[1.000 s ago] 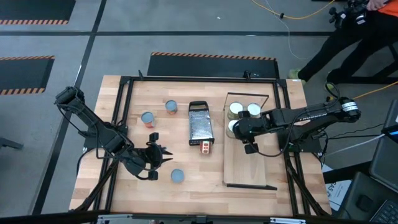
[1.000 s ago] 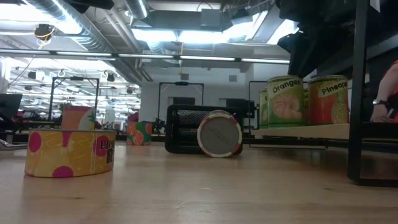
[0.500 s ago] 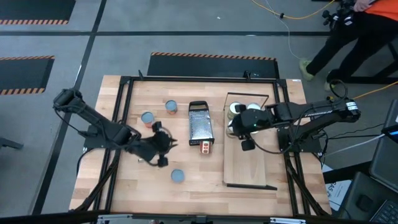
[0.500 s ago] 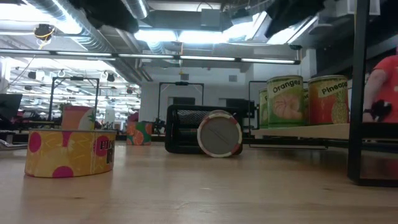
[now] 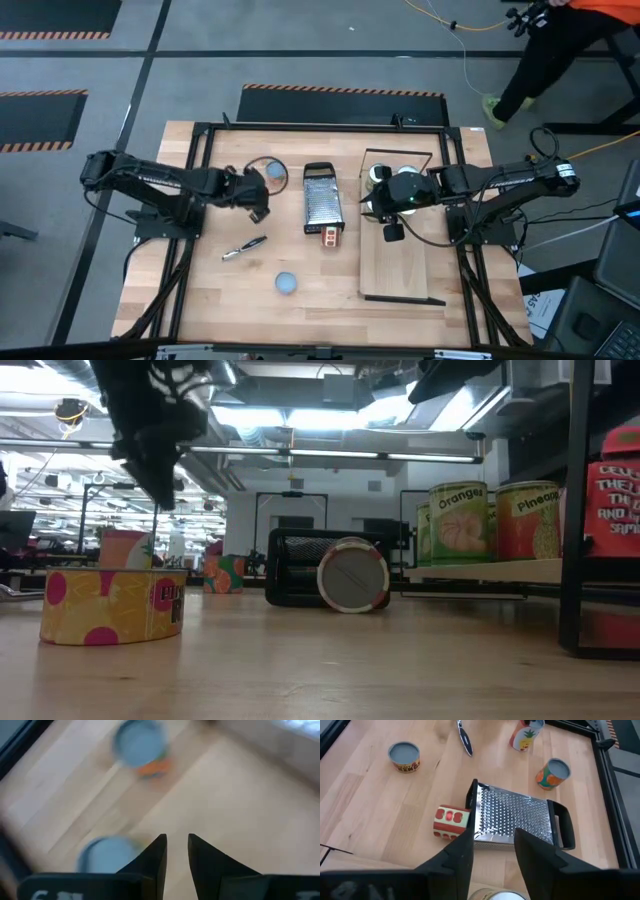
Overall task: Pick and place cans onto a shelf
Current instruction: Put the canned mixed fruits on the shelf
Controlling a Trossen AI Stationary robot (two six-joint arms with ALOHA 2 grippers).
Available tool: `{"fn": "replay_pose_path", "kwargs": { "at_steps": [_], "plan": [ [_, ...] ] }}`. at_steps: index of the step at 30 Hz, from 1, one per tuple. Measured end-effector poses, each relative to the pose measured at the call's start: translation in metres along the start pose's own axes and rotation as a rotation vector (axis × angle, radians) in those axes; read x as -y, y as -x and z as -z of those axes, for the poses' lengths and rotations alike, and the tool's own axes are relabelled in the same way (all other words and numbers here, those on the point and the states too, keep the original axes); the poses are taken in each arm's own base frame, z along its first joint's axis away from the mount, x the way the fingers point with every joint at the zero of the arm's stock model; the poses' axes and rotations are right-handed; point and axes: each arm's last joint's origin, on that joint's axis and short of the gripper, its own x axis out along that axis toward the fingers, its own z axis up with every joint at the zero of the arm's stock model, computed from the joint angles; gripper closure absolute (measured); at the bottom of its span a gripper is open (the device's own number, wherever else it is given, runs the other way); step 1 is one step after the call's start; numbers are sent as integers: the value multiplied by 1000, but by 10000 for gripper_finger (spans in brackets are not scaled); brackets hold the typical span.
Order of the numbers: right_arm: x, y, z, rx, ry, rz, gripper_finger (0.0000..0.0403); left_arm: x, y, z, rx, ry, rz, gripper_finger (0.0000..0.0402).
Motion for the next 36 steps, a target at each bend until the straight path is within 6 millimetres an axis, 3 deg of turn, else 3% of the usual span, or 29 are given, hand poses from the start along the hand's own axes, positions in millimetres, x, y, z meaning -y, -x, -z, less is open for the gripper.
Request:
{"fn": "replay_pose_path", "kwargs": {
  "at_steps": [11,17,30,36],
  "plan": [
    [0,0,0,0,-5,0,256,-23,-11,-11,-68,111,-74,331],
    [0,0,0,0,-101,0,256,-23,-11,-10,-100,141,-42,331],
    [0,0,0,-1,-103,0,256,-24,-12,-7,-123,181,-65,331],
    [0,0,0,-1,-103,0,256,-26,-29,9,-157,191,-87,331]
  ]
}}
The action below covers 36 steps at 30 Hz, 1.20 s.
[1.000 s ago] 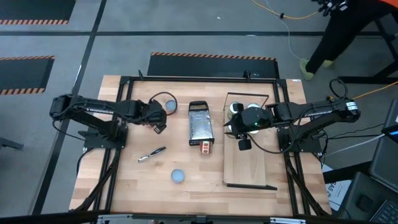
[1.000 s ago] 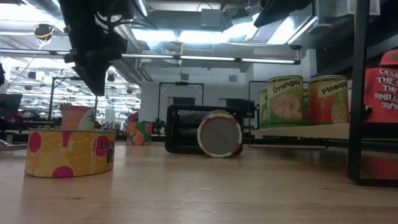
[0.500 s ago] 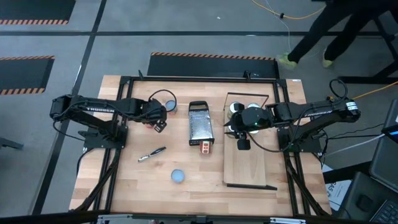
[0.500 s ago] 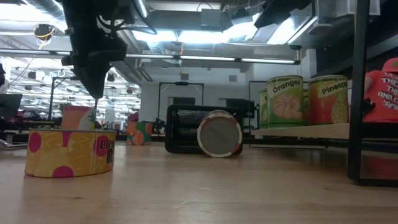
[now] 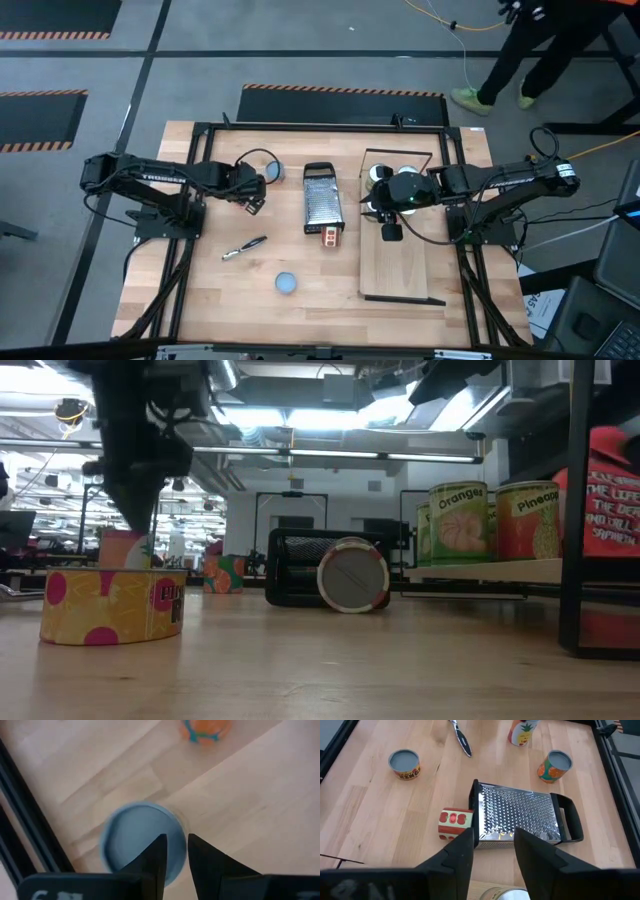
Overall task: Pick and place cans onto a shelf
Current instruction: Put the canned mixed fruits on the shelf
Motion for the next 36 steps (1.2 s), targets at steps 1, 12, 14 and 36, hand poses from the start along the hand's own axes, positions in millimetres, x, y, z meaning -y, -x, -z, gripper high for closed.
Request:
{"fn": "replay_pose_path", "kwargs": {
  "at_steps": [1,12,14,36],
  "plan": [
    [0,0,0,0,0,0,256,0,-5,3,-6,-1,1,331],
    [0,0,0,0,1,0,256,-4,-16,10,27,-18,-47,330],
    [0,0,0,0,1,0,256,-4,-16,10,27,-43,-44,330],
    [0,0,-6,63,-5,3,256,40,37,14,136,-599,240,395]
  ]
}}
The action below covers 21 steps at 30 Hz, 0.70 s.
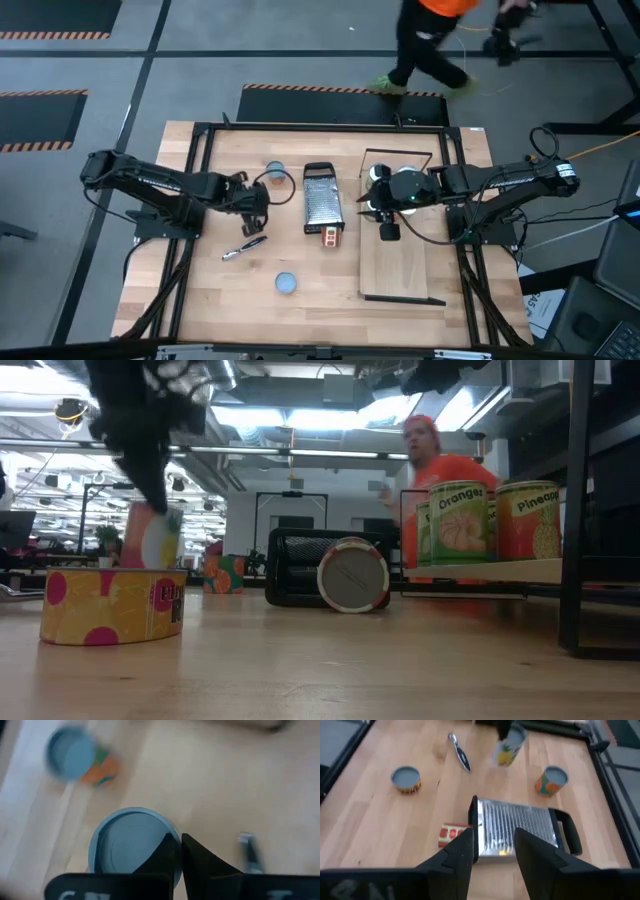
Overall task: Pick and place cans onto a shelf
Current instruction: Put the canned mixed fruits on the shelf
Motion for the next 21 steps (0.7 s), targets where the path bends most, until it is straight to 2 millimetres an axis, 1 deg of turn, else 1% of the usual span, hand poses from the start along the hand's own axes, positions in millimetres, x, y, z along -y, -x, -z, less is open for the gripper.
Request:
{"fn": "replay_pose_path", "kwargs": {
  "at_steps": [5,10,15,21],
  "plan": [
    [-1,0,-9,90,-2,-39,256,22,29,-17,105,-194,204,394],
    [-4,-6,-21,213,46,-126,256,47,53,-30,305,-414,433,394],
    [-10,-25,-35,360,106,-252,256,63,66,-41,507,-537,611,394],
    [-20,-52,-47,515,144,-393,256,68,72,-45,607,-621,689,394]
  ]
}}
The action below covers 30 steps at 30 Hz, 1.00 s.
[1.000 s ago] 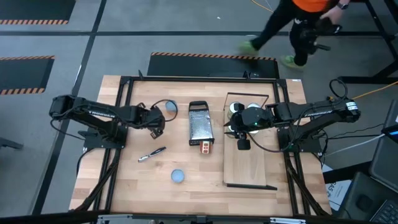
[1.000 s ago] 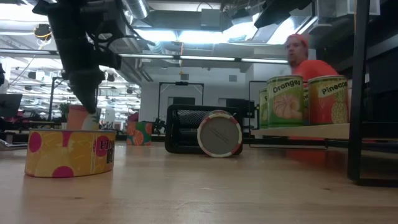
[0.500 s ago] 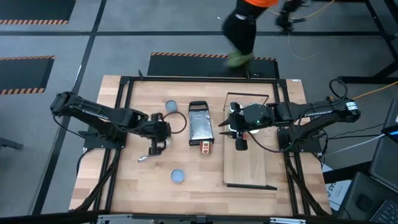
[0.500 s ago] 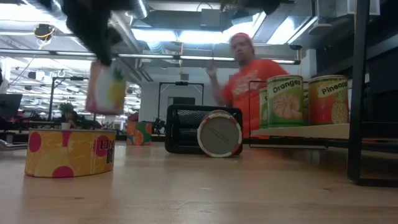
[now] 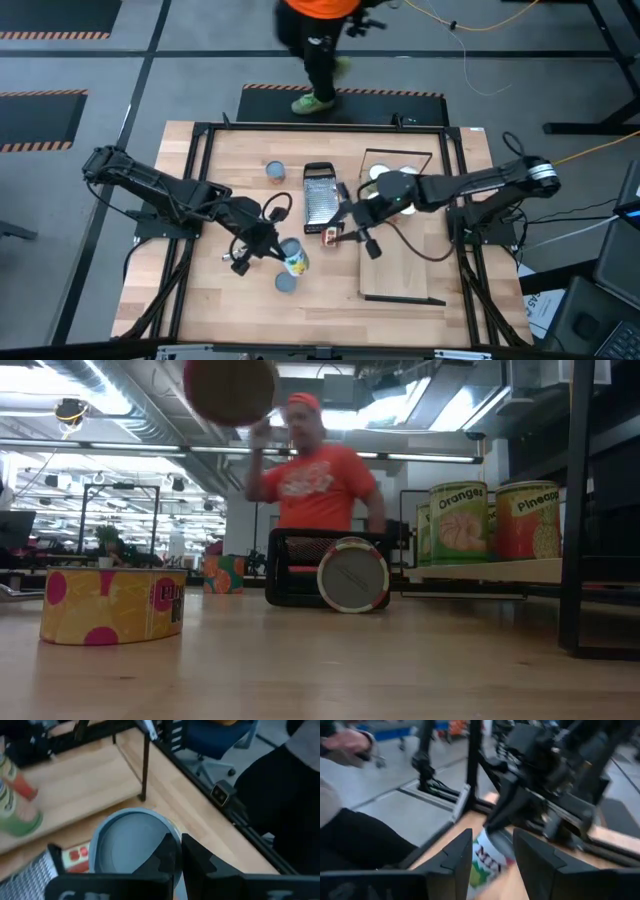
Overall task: Pick and place cans onto a shelf
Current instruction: Put the canned mixed fruits on the shelf
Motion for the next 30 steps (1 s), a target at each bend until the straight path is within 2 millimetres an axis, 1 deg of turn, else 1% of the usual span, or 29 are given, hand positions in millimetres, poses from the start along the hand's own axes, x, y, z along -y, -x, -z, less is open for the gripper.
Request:
{"fn": "replay_pose_path", "kwargs": {
  "at_steps": [4,8,17,23,26,30],
  "plan": [
    [1,-17,8,42,13,-54,257,1,0,-3,40,-43,53,394],
    [3,-29,17,48,14,-55,263,2,0,-4,55,-75,87,394],
    [7,-48,32,70,25,-53,271,3,1,-7,99,-191,128,394],
    [8,-56,39,73,28,-53,272,3,0,-7,104,-211,122,394],
    [8,-58,43,49,16,-57,272,2,-9,0,73,-179,130,394],
    [7,-58,48,1,-2,-64,272,1,-27,10,-1,-123,122,394]
  ]
}}
